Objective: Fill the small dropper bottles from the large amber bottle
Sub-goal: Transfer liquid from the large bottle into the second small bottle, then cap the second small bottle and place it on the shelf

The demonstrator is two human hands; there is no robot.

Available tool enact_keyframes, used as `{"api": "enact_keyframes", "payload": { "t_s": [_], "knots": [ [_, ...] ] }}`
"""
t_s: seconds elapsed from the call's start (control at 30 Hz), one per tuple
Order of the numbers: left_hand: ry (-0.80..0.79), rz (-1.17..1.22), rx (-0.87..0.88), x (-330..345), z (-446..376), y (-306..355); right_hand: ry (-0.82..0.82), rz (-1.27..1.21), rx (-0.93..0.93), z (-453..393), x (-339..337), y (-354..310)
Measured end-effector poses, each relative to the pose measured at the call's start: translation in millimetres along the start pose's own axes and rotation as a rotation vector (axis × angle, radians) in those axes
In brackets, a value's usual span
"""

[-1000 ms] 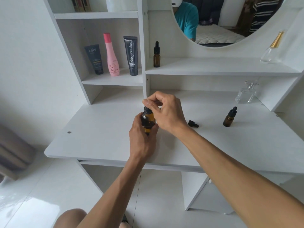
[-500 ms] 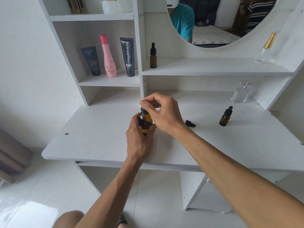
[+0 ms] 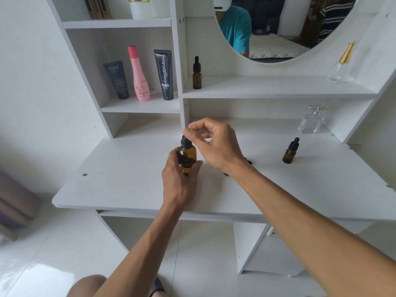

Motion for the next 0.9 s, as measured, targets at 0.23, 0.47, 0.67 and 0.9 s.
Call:
{"api": "enact_keyframes", "payload": {
  "t_s": [0.23, 0.47, 0.67, 0.9],
  "knots": [
    [0.010, -0.035, -0.009, -4.0, 3.4, 4.3, 0.073, 0.022, 0.025, 5.7, -33.3, 10.9],
    [0.280, -0.139, 0.228, -22.7, 25.0, 39.9, 0.232, 0.121, 0.183, 24.2, -91.2, 66.9],
    [0.088, -0.158, 0.490, 22.3, 36.3, 91.6, 0.152, 0.176, 0.334, 44.6, -93.3, 113.1],
    [-0.221, -0.262, 0.064, 73.8, 12.9, 43.1, 0.074, 0.264, 0.347, 51.4, -75.2, 127.5]
  ]
}}
Point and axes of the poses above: each hand's wrist, its own z-axis away from the middle knuckle, its own x-axis out of the palm, y = z × x, the point moved 8 cm from there along -z, towards the middle knuckle, and after that the axes turned 8 degrees about -y, right-handed, at the moved point
